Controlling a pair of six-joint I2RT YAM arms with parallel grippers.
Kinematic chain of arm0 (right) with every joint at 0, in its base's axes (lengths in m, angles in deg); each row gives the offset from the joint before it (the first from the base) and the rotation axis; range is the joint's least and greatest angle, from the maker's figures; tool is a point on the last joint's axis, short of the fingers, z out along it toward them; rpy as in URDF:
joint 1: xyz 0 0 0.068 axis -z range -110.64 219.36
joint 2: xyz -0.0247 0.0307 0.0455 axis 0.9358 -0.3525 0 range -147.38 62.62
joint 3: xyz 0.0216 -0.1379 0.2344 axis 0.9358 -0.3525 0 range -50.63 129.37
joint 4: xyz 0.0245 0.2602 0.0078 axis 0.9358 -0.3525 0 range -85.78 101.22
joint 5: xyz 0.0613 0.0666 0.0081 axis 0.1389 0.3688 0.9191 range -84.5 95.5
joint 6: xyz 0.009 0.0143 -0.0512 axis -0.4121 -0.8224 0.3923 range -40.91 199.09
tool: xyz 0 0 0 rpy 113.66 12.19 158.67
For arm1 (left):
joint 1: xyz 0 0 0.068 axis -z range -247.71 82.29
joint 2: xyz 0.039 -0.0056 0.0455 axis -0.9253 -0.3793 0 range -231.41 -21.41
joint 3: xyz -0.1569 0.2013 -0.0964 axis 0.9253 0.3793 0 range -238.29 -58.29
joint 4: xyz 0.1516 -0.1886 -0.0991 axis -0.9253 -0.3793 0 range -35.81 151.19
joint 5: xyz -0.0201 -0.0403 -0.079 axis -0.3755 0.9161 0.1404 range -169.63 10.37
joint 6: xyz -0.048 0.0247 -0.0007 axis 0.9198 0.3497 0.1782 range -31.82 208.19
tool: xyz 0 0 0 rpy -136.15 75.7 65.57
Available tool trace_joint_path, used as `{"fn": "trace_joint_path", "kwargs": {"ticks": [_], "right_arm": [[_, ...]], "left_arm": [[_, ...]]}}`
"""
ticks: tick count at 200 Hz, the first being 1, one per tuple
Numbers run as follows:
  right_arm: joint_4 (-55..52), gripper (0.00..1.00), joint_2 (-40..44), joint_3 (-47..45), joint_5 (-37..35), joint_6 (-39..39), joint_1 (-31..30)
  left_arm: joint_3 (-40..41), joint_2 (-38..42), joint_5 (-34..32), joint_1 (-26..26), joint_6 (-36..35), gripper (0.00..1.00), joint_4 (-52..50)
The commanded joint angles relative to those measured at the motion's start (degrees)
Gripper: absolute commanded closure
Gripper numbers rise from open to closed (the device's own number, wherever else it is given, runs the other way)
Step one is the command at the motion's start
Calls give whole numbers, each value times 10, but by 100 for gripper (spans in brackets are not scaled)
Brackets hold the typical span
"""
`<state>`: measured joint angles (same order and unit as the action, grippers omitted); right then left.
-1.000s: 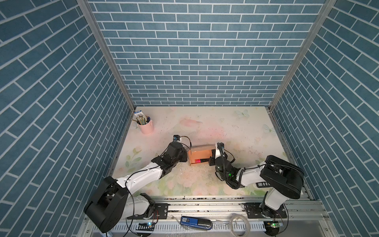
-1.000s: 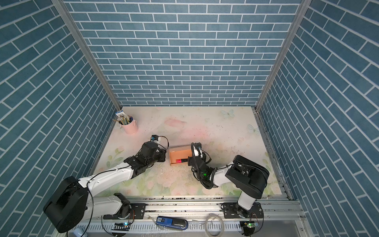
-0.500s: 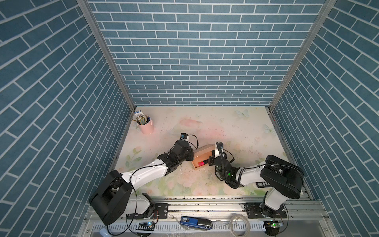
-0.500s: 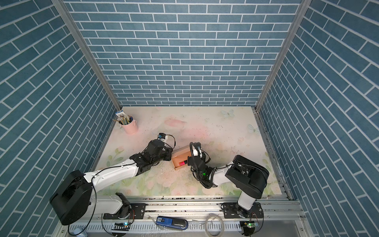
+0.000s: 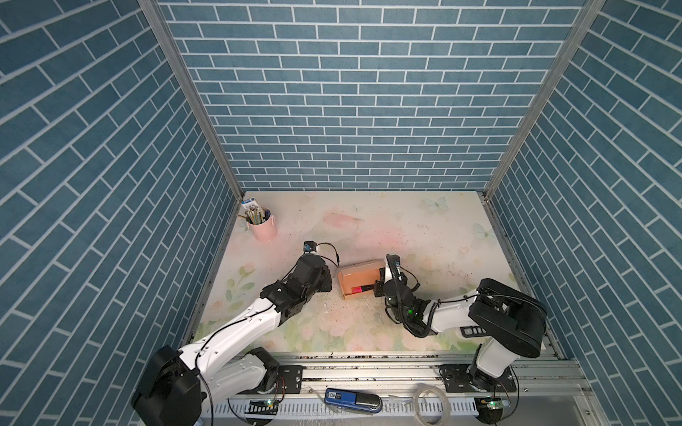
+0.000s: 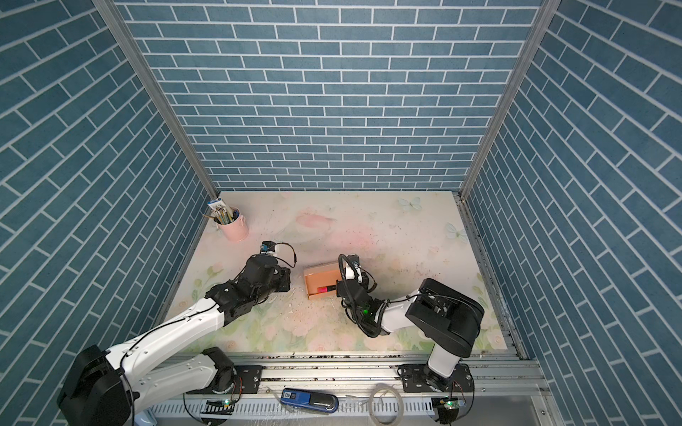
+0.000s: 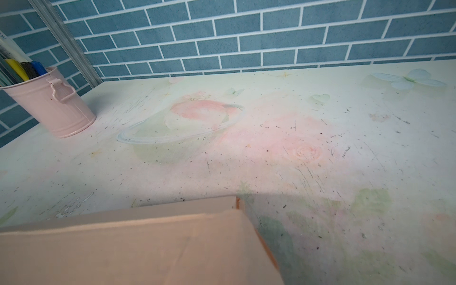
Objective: Assemble paper box
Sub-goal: Fold the lid at the center of the table.
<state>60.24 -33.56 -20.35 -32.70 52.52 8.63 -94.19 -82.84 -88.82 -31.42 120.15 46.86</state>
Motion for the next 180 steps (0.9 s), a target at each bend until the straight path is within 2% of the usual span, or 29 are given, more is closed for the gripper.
{"fn": "trace_joint_path", "kwargs": {"ticks": [1, 28, 87, 180], "right_arm": [[-45, 100, -4, 4, 0, 4, -3], [-47, 100, 0, 1, -2, 4, -2], [-41, 100, 0, -3, -4, 5, -2], [-47, 100, 2, 3, -6, 6, -3]], "left_arm": [[8, -16, 5, -24, -4, 81, -39], [-9, -49, 31, -44, -21, 81, -30], [-27, -121, 90, -45, -52, 80, 38], [-90, -145, 88, -6, -55, 80, 29]]}}
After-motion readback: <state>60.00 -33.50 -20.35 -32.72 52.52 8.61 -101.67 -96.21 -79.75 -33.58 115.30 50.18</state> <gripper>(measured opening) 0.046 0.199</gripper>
